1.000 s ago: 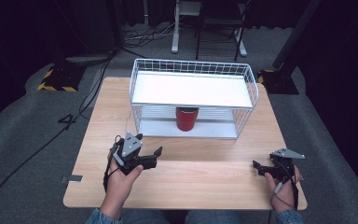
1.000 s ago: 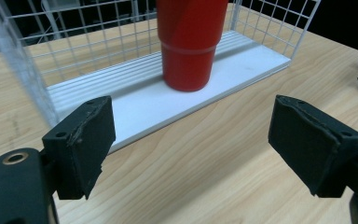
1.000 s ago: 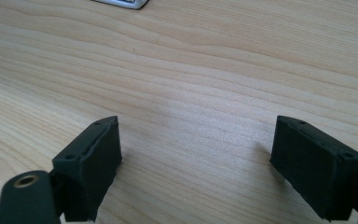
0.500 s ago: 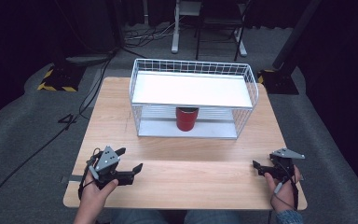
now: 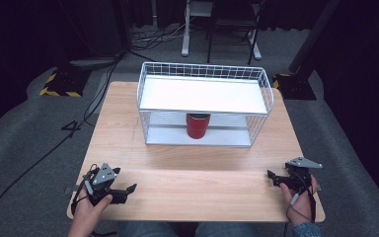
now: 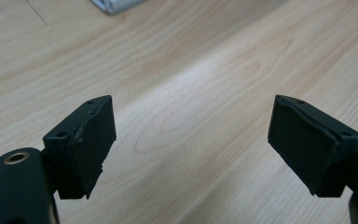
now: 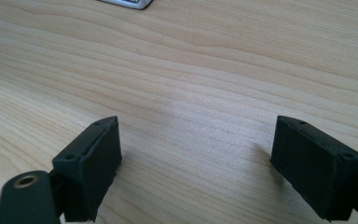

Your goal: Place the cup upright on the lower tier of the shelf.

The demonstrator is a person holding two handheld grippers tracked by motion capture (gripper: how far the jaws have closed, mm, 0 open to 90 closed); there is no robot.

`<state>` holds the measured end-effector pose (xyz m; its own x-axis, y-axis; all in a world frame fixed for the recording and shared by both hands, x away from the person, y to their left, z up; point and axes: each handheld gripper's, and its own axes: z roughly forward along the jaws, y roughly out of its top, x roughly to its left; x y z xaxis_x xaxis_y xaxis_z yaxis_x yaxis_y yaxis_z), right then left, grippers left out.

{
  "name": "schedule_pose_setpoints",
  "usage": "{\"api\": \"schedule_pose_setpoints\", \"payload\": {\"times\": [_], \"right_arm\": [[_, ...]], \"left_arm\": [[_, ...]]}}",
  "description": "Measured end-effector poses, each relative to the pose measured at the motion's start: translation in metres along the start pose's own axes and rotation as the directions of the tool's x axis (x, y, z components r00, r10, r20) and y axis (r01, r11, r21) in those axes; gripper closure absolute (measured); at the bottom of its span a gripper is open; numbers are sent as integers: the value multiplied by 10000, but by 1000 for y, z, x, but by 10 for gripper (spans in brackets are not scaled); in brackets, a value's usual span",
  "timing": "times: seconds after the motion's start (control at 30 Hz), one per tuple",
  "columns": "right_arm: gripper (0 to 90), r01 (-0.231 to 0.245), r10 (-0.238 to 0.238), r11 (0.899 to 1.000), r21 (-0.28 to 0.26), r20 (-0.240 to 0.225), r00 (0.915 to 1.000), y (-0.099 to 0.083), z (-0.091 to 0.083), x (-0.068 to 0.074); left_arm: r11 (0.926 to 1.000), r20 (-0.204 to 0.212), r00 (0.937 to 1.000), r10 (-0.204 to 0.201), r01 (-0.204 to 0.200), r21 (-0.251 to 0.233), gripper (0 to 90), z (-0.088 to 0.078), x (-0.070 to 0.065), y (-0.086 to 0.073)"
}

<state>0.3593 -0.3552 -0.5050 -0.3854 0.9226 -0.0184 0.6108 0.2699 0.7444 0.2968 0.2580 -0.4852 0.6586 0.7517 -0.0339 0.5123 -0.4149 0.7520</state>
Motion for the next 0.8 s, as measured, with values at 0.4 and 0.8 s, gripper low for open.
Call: {"api": "schedule_pose_setpoints", "payload": {"times": [0.4, 0.8], "right_arm": [[160, 34, -34, 10000, 9, -44, 10000, 0, 0, 0], [160, 49, -49, 10000, 26, -47, 10000, 0, 0, 1]], "left_arm": [[9961, -4, 9989, -465, 464, 751, 152, 15, 7, -13], [9948, -651, 9973, -326, 387, 941, 98, 23, 6, -8]]}}
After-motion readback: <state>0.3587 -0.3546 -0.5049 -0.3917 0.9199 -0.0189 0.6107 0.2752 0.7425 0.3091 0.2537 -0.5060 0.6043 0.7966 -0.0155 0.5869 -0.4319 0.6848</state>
